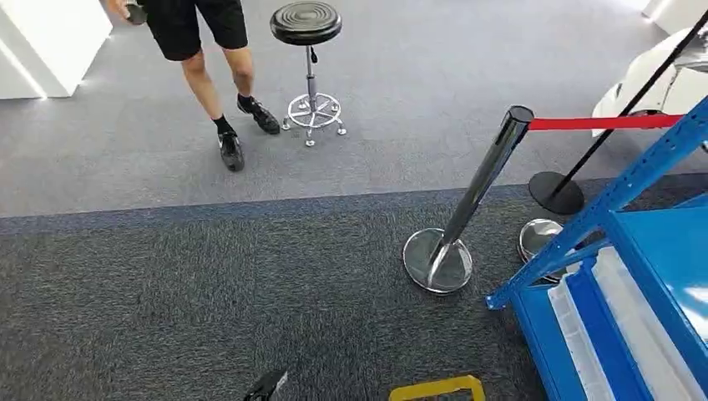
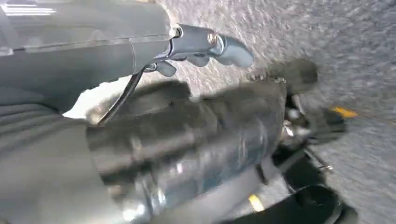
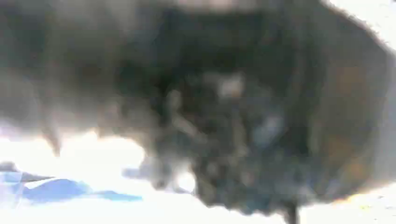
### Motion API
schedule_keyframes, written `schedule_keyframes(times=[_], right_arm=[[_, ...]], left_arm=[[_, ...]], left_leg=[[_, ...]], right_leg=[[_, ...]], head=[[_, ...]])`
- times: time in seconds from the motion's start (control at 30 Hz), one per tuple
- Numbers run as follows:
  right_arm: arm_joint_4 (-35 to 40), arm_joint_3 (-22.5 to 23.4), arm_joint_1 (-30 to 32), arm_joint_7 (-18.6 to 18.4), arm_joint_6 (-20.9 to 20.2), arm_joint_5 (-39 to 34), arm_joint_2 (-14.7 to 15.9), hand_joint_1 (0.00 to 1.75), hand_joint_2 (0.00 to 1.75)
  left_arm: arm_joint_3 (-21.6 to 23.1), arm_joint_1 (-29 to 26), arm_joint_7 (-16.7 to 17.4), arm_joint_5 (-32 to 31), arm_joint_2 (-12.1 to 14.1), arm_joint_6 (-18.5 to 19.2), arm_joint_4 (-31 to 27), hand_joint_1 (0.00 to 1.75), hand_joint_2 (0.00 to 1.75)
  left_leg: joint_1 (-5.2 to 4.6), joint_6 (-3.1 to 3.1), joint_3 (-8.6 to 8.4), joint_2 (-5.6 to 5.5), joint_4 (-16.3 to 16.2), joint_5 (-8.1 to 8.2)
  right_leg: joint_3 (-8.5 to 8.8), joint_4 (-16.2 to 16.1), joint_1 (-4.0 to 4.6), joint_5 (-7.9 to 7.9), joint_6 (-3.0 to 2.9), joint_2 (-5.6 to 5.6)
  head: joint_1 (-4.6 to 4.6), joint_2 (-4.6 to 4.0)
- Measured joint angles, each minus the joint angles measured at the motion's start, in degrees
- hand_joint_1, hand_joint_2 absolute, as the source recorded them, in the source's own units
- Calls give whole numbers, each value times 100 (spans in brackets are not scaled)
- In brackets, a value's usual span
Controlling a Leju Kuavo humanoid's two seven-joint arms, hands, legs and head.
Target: Take the parts from the cabinet and place them on the table.
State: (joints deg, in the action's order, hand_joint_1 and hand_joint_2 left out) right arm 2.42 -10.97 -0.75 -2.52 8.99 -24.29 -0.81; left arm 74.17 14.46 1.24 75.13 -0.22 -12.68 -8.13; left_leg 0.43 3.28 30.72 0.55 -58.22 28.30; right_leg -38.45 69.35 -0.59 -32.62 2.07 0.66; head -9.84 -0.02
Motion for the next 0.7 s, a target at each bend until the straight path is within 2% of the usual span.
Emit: schedule_keyframes(times=[0.03,0.07,0.1,0.13,0.17,0.2,0.23,0.27,0.3,0.33,0.37,0.4,0.43,0.47,0.5,0.53,0.57,0.6,0.63,0.67,0.7], right_arm=[[33,-22,4,97,-126,157,0,0,0],[86,-81,6,165,-314,356,13,0,0],[186,-186,1,202,-649,649,99,0,0],[307,-324,-44,195,-987,887,155,0,0],[407,-435,-113,197,-1186,1007,201,0,0],[521,-523,-185,298,-1251,1015,227,0,0],[663,-579,-266,498,-1273,1024,247,0,0],[862,-633,-367,824,-1264,1100,243,0,0],[1037,-704,-447,1088,-1180,1170,223,0,0],[1234,-761,-521,1367,-990,1250,177,0,0],[1424,-765,-578,1581,-831,1351,160,0,0],[1673,-765,-605,1756,-796,1430,135,0,0],[1962,-763,-593,1912,-813,1452,89,0,0],[2261,-728,-572,2061,-900,1467,83,0,0],[2426,-667,-542,2166,-999,1511,76,0,0],[2473,-599,-517,2204,-1017,1528,61,0,0],[2379,-534,-520,2201,-991,1540,18,0,0],[2252,-464,-517,2149,-954,1539,-11,0,0],[2175,-408,-477,2105,-916,1533,-31,0,0],[2015,-330,-363,1815,-661,1423,-33,0,0],[1715,-223,-282,1253,-213,1239,-44,0,0]], left_arm=[[-175,-58,152,179,-2,48,0,0,175],[-318,-51,448,97,13,199,0,0,175],[-333,-9,789,-181,70,463,0,0,175],[-283,19,1123,-472,111,727,0,0,175],[-250,15,1247,-501,142,846,0,0,175],[-255,-10,1137,-365,173,868,0,0,175],[-324,-62,886,-120,205,835,0,0,175],[-407,-120,621,6,242,803,2,0,175],[-456,-184,314,-75,271,703,0,0,175],[-454,-258,-179,-376,256,427,-67,0,175],[-451,-373,-604,-689,287,-41,-320,0,175],[-456,-540,-879,-1021,446,-713,-903,0,175],[-480,-745,-988,-1493,729,-1531,-1647,0,175],[-519,-1037,-957,-2343,1017,-2237,-2436,0,175],[-644,-1304,-1019,-3133,1127,-2567,-2890,0,175],[-913,-1489,-1252,-3822,1156,-2650,-3134,0,175],[-1156,-1603,-1489,-4176,1132,-2463,-3143,0,175],[-1349,-1683,-1610,-4235,1099,-2239,-3141,0,175],[-1497,-1743,-1643,-4221,1082,-2111,-3141,0,175],[-1626,-1780,-1450,-4057,1040,-1859,-3110,0,175],[-1803,-1797,-987,-3649,948,-1438,-2833,0,175]], left_leg=[[-10,9,9,90,-1,9],[-12,13,17,161,-3,13],[-16,10,13,225,-3,16],[-17,4,-4,279,-3,27],[-22,-7,-31,343,-2,41],[-25,-18,-59,414,-1,58],[-32,-36,-75,475,4,74],[-75,-79,-72,567,-7,101],[-66,-104,-83,621,5,99],[-66,-125,-98,680,18,102],[-70,-150,-127,740,40,97],[-75,-206,-143,689,17,135],[-37,-237,-120,333,-106,219],[-20,-240,36,87,-449,448],[-18,-252,238,1,-876,673],[-19,-264,486,-23,-1367,882],[-18,-274,666,-26,-1680,953],[-12,-278,744,-28,-1742,870],[-4,-278,697,-32,-1551,667],[5,-275,523,-52,-1087,358],[20,-271,275,-129,-533,60]], right_leg=[[-226,445,-13,-175,16,-19],[-362,707,-21,-223,25,-34],[-346,681,-28,-120,29,-50],[-185,375,-29,99,28,-72],[70,-103,-24,357,12,-108],[354,-637,-8,597,-27,-211],[528,-1034,44,616,-96,-489],[528,-1052,83,629,-161,-518],[506,-1043,98,627,-187,-419],[486,-1043,101,627,-195,-364],[474,-1064,103,641,-224,-300],[540,-1148,22,691,-277,-222],[565,-1185,22,706,-293,-162],[565,-1184,16,710,-338,-108],[562,-1181,16,704,-349,-31],[567,-1180,21,696,-362,51],[571,-1177,23,694,-363,122],[581,-1167,24,689,-362,184],[588,-1162,23,672,-350,247],[603,-1144,16,649,-330,300],[626,-1125,8,621,-304,350]], head=[[0,0],[0,0],[0,0],[0,0],[0,0],[0,0],[2,0],[0,0],[0,0],[0,0],[0,0],[-4,0],[0,0],[-6,0],[-4,0],[-4,0],[-7,0],[-4,0],[-4,0],[-7,0],[-4,0]])
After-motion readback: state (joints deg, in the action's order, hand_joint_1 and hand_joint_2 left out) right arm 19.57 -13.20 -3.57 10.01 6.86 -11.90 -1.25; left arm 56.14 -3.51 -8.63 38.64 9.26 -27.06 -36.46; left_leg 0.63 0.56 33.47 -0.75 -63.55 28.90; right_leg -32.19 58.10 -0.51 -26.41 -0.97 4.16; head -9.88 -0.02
